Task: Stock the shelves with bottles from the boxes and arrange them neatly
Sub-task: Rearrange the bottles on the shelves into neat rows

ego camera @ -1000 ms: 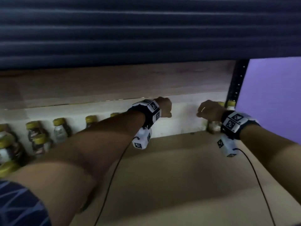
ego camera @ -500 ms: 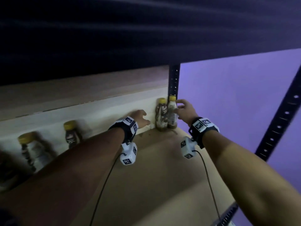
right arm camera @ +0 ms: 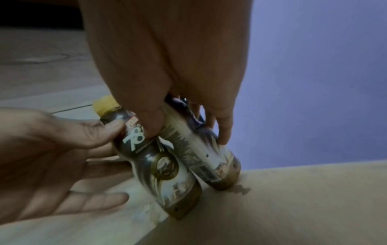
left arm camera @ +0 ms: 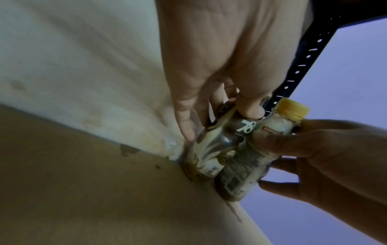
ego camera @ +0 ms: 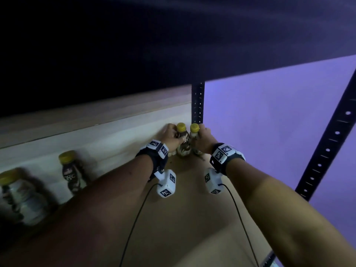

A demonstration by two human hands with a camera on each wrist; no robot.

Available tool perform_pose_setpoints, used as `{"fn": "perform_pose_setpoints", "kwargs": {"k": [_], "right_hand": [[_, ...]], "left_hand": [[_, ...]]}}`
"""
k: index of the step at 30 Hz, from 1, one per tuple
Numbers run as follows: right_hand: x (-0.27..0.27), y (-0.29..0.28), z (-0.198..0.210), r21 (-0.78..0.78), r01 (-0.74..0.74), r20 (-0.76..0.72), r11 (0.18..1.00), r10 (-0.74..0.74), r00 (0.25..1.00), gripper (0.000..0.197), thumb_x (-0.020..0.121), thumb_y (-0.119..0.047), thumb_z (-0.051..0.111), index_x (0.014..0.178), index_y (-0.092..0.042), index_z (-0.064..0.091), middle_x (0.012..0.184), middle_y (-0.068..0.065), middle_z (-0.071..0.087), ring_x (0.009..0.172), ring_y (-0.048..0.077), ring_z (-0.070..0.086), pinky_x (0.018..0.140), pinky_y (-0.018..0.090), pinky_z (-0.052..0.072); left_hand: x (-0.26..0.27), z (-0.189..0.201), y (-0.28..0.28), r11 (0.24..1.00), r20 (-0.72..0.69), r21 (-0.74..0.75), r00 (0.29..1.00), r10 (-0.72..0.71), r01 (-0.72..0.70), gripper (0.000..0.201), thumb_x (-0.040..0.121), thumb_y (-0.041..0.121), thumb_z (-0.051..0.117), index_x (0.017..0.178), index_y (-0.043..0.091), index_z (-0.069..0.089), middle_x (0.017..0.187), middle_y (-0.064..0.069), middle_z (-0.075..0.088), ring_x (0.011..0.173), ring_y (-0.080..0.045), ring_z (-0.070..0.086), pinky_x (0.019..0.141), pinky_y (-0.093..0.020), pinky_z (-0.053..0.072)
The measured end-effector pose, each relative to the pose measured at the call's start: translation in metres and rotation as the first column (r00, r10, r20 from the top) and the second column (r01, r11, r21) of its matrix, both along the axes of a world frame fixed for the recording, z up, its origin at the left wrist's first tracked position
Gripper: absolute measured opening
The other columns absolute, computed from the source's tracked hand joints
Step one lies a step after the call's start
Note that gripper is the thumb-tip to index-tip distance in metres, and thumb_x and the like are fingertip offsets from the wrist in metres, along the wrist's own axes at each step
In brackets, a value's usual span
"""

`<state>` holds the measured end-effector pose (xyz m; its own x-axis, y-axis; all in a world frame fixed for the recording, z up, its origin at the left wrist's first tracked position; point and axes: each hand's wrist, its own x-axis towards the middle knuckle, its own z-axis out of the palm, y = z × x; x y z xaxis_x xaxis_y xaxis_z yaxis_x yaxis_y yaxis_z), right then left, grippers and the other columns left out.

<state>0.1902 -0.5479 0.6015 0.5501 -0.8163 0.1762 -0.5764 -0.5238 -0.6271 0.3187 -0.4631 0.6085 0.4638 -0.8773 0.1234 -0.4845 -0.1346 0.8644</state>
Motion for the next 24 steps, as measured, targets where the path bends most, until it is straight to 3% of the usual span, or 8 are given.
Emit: {"fn": "perform_pose_setpoints", "kwargs": {"k": [2, 4, 6, 9, 12, 14, 20, 24], "right_hand": [[-0.003, 0.011, -0.002, -0.057, -0.079, 0.010, 0.995, 0.080, 0.997, 0.032, 0.093, -0.011, 0.062, 0.116, -0.023, 0.045, 0.109, 0.004, 0.048, 0.106, 0.026, 0.055, 0.091, 0.031, 0.043], [-0.009, 0.025, -0.001, -0.071, -0.102, 0.046, 0.992, 0.106, 0.993, 0.020, 0.095, -0.014, 0.057, 0.096, -0.030, 0.043, 0.100, 0.002, 0.048, 0.090, 0.019, 0.051, 0.081, 0.030, 0.043], [-0.015, 0.036, 0.002, 0.012, -0.100, 0.119, 0.995, 0.098, 0.988, 0.010, 0.095, -0.015, 0.056, 0.104, -0.018, 0.053, 0.101, 0.005, 0.056, 0.091, 0.020, 0.055, 0.082, 0.033, 0.047], [-0.018, 0.053, 0.010, 0.112, -0.113, 0.179, 0.987, 0.092, 0.980, 0.030, 0.090, -0.020, 0.068, 0.118, -0.013, 0.058, 0.113, 0.007, 0.068, 0.105, 0.026, 0.062, 0.093, 0.044, 0.053], [-0.013, 0.083, 0.015, 0.172, -0.215, 0.212, 0.961, 0.177, 0.961, 0.021, 0.087, -0.018, 0.073, 0.106, -0.015, 0.064, 0.104, 0.006, 0.072, 0.101, 0.025, 0.067, 0.091, 0.047, 0.055], [-0.006, 0.106, 0.017, 0.197, -0.266, 0.205, 0.944, 0.225, 0.952, 0.016, 0.085, -0.017, 0.074, 0.098, -0.020, 0.064, 0.099, 0.004, 0.073, 0.099, 0.025, 0.068, 0.089, 0.046, 0.056], [0.025, 0.182, 0.016, 0.216, -0.403, 0.258, 0.890, 0.346, 0.902, 0.023, 0.082, -0.018, 0.077, 0.102, -0.020, 0.067, 0.100, 0.002, 0.074, 0.099, 0.023, 0.069, 0.093, 0.049, 0.054], [0.050, 0.229, 0.013, 0.199, -0.508, 0.297, 0.838, 0.442, 0.846, 0.024, 0.083, -0.019, 0.077, 0.104, -0.014, 0.067, 0.101, 0.005, 0.073, 0.098, 0.023, 0.069, 0.093, 0.051, 0.054]], "left_hand": [[-0.008, -0.005, 0.007, 0.998, -0.041, -0.062, 0.999, 0.020, -0.022, 0.038, 0.092, 0.009, 0.061, 0.126, 0.006, 0.043, 0.126, -0.013, 0.057, 0.111, -0.026, 0.056, 0.092, -0.037, 0.048], [-0.012, -0.007, 0.018, 0.990, -0.067, -0.140, 0.998, 0.016, -0.026, 0.032, 0.091, 0.005, 0.061, 0.121, 0.005, 0.049, 0.122, -0.012, 0.060, 0.107, -0.024, 0.058, 0.089, -0.031, 0.047], [-0.012, -0.004, 0.032, 0.980, -0.074, -0.196, 0.997, 0.013, -0.027, 0.028, 0.091, 0.008, 0.063, 0.118, 0.010, 0.057, 0.115, -0.006, 0.062, 0.103, -0.020, 0.060, 0.092, -0.030, 0.048], [-0.010, 0.000, 0.062, 0.979, -0.119, -0.202, 0.993, 0.002, -0.026, 0.026, 0.089, 0.011, 0.066, 0.114, 0.017, 0.065, 0.110, -0.001, 0.068, 0.104, -0.020, 0.064, 0.097, -0.038, 0.050], [-0.007, 0.001, 0.105, 0.978, -0.256, -0.197, 0.966, 0.020, -0.072, 0.009, 0.088, 0.016, 0.068, 0.090, 0.025, 0.068, 0.095, 0.006, 0.073, 0.092, -0.016, 0.069, 0.082, -0.036, 0.055], [-0.005, 0.000, 0.137, 0.969, -0.294, -0.211, 0.954, 0.058, -0.125, 0.006, 0.088, 0.021, 0.069, 0.086, 0.026, 0.068, 0.090, 0.010, 0.073, 0.088, -0.014, 0.069, 0.073, -0.032, 0.055], [0.009, -0.003, 0.229, 0.925, -0.267, -0.255, 0.940, 0.214, -0.283, 0.008, 0.084, 0.026, 0.073, 0.083, 0.030, 0.067, 0.097, 0.002, 0.074, 0.089, -0.013, 0.070, 0.082, -0.039, 0.056], [0.022, -0.006, 0.284, 0.878, -0.238, -0.245, 0.903, 0.357, -0.412, 0.013, 0.086, 0.020, 0.071, 0.084, 0.030, 0.065, 0.104, 0.002, 0.073, 0.093, -0.013, 0.068, 0.085, -0.041, 0.055]]}}
